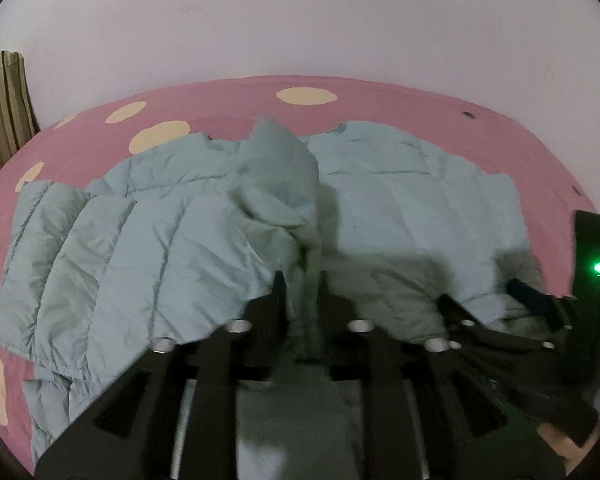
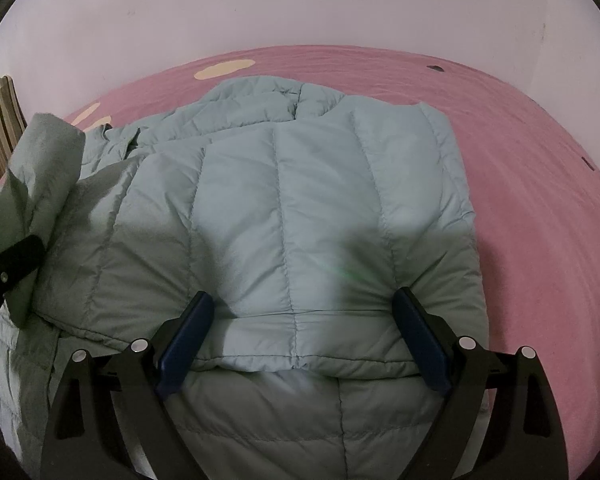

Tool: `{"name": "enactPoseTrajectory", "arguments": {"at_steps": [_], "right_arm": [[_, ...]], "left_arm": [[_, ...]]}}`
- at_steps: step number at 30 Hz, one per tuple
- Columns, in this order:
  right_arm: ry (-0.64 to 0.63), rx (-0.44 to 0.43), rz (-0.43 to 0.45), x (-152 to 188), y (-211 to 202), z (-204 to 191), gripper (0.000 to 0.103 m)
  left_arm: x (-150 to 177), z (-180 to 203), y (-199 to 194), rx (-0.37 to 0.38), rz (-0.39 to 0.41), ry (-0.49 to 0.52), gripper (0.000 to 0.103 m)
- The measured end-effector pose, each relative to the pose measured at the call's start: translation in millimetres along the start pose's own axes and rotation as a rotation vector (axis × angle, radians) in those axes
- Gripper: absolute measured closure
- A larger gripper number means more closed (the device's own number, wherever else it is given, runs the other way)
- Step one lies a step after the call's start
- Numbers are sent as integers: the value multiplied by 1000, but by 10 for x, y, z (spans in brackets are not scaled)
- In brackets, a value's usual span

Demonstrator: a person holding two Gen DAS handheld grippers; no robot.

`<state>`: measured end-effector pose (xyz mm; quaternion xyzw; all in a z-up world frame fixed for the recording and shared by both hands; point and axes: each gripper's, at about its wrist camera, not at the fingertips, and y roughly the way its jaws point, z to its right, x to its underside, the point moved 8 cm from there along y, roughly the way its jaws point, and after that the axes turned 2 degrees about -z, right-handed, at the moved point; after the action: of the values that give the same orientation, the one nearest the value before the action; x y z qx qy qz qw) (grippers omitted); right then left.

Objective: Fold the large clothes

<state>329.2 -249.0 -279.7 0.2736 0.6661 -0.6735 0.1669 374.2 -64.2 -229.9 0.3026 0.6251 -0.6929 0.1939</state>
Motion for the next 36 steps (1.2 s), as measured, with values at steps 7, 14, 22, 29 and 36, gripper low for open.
{"name": "enactPoseTrajectory", "arguments": {"at_steps": [7, 14, 22, 29, 36], "right_arm": [[2, -2, -1, -5, -8, -4, 13], [76, -68, 42, -115, -443, -56, 13], [14, -177, 20, -300, -446, -756, 14], [4, -234, -104, -271, -46, -1169, 82], [-26, -155, 58, -632, -446, -828, 94]], "left_arm": [[-1, -196, -472, -11, 61, -15, 35], [182, -1122, -854, -144, 80, -78, 32], [406, -2120, -968, -274, 63, -217, 31], [528, -2440, -935, -303, 35, -252, 31], [347, -2451, -858, -293, 50, -245, 30]]}}
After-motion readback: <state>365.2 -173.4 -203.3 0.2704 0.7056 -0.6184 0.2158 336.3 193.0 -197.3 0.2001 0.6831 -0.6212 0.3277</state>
